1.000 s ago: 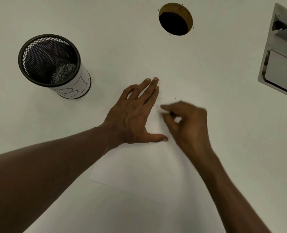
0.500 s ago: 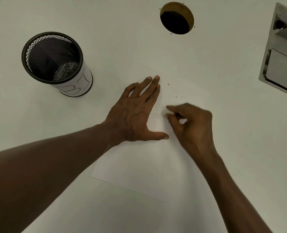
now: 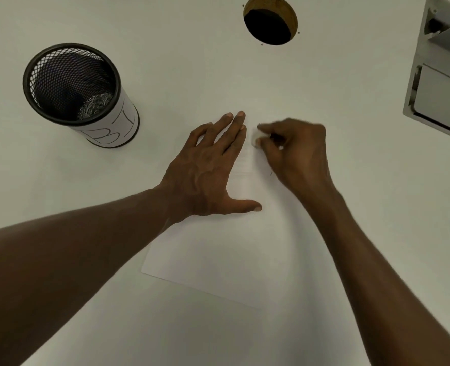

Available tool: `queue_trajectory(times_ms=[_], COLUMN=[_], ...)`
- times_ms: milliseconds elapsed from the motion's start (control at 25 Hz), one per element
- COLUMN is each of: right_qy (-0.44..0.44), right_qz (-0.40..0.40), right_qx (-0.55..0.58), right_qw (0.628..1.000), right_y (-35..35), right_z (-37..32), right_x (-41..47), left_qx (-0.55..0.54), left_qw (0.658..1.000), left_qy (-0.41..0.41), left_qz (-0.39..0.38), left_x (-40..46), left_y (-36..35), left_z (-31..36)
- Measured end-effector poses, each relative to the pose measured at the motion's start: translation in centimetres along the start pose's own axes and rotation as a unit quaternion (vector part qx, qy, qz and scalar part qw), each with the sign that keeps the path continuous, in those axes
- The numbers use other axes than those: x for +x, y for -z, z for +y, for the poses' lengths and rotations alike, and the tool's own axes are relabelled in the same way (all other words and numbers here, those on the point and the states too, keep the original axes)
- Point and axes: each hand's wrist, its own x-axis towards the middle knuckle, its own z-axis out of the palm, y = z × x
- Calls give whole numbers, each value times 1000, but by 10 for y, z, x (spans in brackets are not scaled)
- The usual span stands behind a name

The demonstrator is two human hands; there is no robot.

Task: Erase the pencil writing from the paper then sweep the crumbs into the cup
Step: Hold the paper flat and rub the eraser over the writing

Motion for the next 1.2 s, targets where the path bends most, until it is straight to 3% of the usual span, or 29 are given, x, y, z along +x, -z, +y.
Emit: queue_trajectory(times_ms=[80, 200, 400, 600, 800, 1000, 1200], right_qy=[11, 25, -2, -36, -42, -54, -76], right_qz=[11, -33, 11, 5, 53, 13, 45], right_qx=[11, 18, 18, 52, 46, 58, 36], right_qw=[1000, 999, 1000, 998, 997, 997, 995], right_y=[-3, -4, -6, -5, -9, -3, -2], right_z=[-1, -14, -1, -11, -1, 4, 9], right_x=[-9, -67, -4, -80, 13, -55, 25], left_qx=[0, -3, -1, -2, 3, 6, -4], left_qw=[1000, 1000, 1000, 1000, 1000, 1000, 1000], left_qy=[-3, -1, -1, 4, -3, 2, 0], left_qz=[0, 0, 7, 5, 12, 3, 11], left_x=[0, 0, -1, -1, 0, -1, -1], left_y=[-1, 0, 0, 0, -1, -1, -1], left_z=[0, -1, 1, 0, 1, 0, 1])
